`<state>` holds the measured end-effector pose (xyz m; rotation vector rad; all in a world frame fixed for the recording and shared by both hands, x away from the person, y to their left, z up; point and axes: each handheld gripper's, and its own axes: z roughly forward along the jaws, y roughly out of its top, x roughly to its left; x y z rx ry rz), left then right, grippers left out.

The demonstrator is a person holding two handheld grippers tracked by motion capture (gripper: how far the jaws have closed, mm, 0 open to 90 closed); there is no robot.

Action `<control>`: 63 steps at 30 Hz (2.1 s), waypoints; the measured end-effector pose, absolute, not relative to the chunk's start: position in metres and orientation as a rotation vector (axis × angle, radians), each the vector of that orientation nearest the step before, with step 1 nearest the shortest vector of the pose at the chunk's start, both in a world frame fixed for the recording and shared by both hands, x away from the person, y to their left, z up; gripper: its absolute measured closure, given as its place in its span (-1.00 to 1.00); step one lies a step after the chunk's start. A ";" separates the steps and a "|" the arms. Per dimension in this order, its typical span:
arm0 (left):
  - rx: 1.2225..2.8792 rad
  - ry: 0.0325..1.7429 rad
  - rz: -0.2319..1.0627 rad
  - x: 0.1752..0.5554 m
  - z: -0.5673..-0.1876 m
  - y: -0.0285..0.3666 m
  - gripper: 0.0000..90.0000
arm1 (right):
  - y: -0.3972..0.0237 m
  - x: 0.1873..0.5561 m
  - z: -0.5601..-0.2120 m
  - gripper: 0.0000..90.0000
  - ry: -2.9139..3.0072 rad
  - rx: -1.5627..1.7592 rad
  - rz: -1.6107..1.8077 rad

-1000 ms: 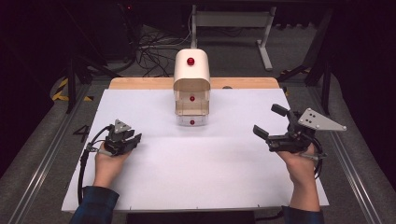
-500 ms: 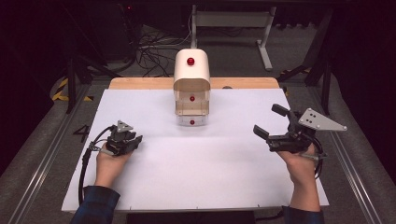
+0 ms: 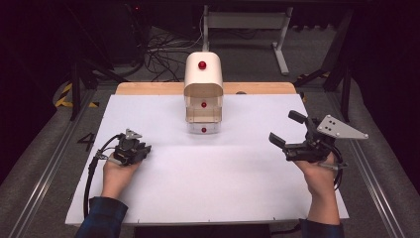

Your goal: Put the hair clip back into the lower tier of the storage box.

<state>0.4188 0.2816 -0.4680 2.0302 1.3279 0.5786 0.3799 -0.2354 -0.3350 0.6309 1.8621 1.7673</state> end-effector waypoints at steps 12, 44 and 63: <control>2.009 1.357 0.561 0.419 -0.468 0.284 0.62 | -0.237 0.379 -0.334 -0.99 1.856 0.630 1.772; 1.982 1.271 0.641 0.411 -0.456 0.277 0.75 | -0.237 0.378 -0.334 -0.99 1.854 0.627 1.776; 1.962 1.216 0.693 0.405 -0.446 0.268 0.75 | -0.238 0.378 -0.333 -0.99 1.852 0.623 1.783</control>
